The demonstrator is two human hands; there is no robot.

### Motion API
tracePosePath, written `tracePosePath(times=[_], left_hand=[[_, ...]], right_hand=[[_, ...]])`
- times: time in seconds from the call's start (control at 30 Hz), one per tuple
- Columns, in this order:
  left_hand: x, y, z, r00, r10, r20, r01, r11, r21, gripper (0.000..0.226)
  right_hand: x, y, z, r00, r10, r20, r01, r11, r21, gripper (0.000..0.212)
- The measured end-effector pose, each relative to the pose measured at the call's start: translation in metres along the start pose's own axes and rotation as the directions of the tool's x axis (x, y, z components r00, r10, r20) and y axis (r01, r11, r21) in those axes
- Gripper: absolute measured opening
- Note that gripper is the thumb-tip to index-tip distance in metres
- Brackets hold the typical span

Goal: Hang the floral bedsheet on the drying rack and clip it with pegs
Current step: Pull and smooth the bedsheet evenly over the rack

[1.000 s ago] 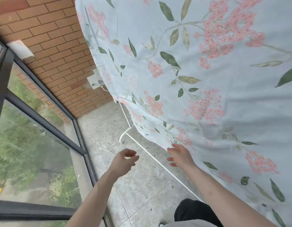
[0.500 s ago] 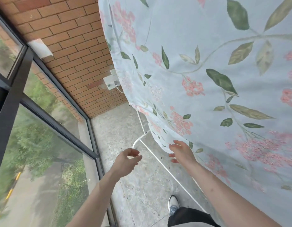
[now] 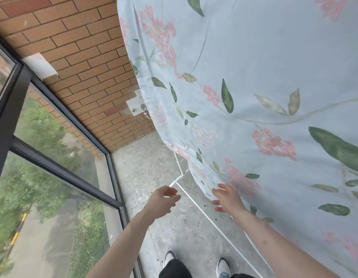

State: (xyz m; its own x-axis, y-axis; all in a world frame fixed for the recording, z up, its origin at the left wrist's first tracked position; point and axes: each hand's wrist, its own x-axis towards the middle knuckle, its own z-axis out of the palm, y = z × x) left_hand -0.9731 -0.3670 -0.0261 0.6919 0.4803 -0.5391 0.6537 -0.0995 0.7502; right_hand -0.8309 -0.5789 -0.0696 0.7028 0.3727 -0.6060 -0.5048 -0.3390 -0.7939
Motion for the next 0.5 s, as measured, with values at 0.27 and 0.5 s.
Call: tracePosePath(times=[0.27, 0.5], left_hand=[[0.099, 0.02, -0.037, 0.988, -0.086, 0.13, 0.093, 0.994, -0.05, 0.031], [0.194, 0.04, -0.089, 0.973, -0.115, 0.198, 0.133, 0.988, -0.078, 0.048]], right_hand=[[0.043, -0.005, 0.032, 0.975, 0.18, -0.127, -0.149, 0.964, 0.222, 0.055], [0.076, -0.016, 0.076, 0.903, 0.369, -0.22, -0.199, 0.814, 0.546, 0.059]])
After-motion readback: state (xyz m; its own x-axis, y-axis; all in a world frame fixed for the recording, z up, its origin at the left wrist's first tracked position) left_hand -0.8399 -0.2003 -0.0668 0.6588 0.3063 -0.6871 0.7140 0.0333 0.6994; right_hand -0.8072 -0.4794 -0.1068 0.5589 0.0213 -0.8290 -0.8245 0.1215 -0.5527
